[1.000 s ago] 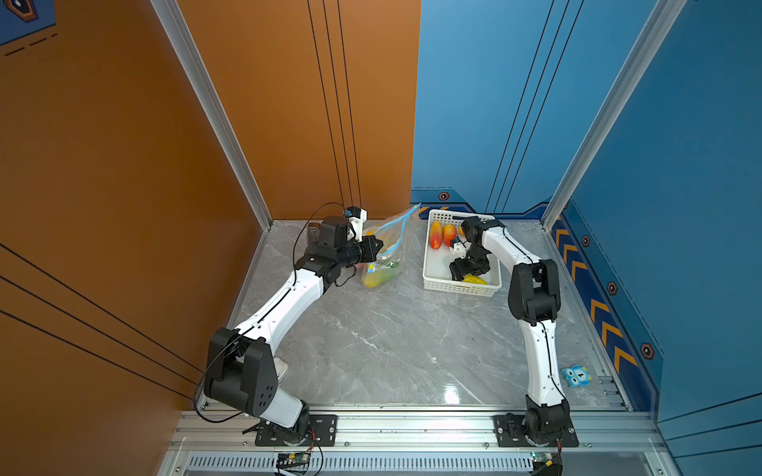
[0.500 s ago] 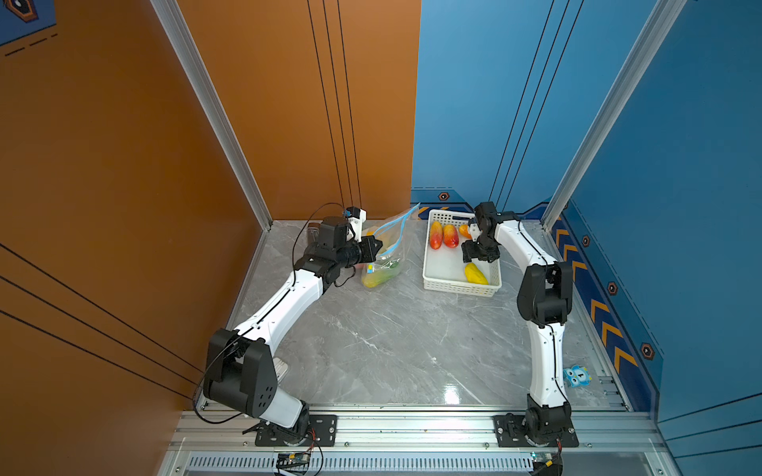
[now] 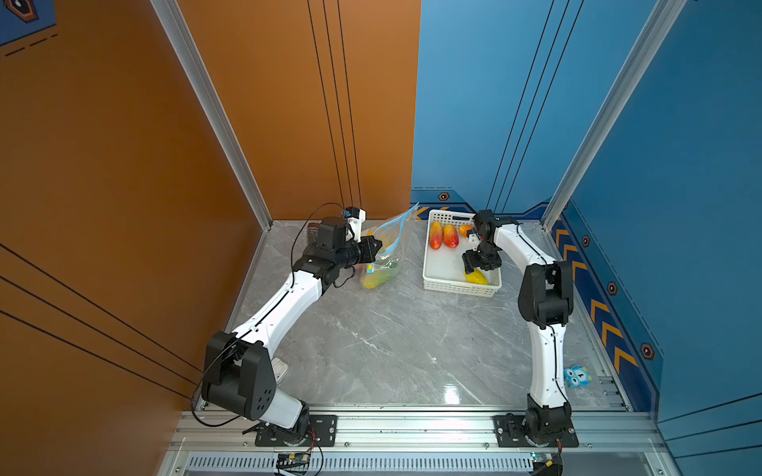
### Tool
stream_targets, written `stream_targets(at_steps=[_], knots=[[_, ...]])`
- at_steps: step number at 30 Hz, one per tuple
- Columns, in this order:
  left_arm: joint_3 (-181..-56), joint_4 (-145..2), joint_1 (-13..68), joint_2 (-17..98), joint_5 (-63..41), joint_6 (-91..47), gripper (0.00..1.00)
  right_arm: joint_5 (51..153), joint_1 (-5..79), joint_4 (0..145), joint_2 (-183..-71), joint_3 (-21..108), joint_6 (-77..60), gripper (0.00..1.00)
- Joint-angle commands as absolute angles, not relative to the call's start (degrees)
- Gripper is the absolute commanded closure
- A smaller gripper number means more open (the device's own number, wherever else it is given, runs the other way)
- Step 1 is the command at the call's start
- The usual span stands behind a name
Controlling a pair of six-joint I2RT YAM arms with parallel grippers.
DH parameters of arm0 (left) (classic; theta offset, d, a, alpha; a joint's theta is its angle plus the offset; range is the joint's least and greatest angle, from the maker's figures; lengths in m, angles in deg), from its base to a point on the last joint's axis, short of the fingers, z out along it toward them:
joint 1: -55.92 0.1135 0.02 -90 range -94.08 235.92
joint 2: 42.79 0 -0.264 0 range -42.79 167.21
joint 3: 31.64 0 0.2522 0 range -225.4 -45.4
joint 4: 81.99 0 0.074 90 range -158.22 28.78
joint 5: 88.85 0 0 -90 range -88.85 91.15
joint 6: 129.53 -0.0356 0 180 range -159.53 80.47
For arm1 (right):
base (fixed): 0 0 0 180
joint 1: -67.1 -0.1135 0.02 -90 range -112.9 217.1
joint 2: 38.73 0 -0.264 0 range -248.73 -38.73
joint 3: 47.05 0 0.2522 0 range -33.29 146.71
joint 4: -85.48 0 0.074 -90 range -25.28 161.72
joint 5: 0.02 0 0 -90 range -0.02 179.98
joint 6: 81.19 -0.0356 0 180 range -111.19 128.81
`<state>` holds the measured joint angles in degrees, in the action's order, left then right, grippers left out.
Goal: Place the mango in a zip-top bag and seal the zipper
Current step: Pick up the mango from the basket, then place the mango in the zipper food storage bag.
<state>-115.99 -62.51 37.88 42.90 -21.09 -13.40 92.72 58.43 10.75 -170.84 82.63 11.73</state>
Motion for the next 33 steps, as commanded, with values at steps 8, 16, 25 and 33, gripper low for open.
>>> stream_targets(at_steps=[8,16,25,33], knots=[[-116.95,-62.42,37.01,41.59,-21.9,-14.49,1.0,93.87,57.11,11.47,-170.64,82.16,11.31,0.68],[-117.3,-62.38,36.59,42.25,-22.06,-14.31,1.0,102.48,56.48,26.44,-153.1,79.18,1.9,0.8],[-118.93,-62.26,35.83,43.83,-22.39,-13.88,1.0,106.74,40.08,77.59,-130.81,55.8,-5.26,0.8],[-119.58,-62.16,35.71,44.31,-23.16,-13.77,1.0,105.42,31.19,89.58,-134.84,54.69,-3.21,0.79]])
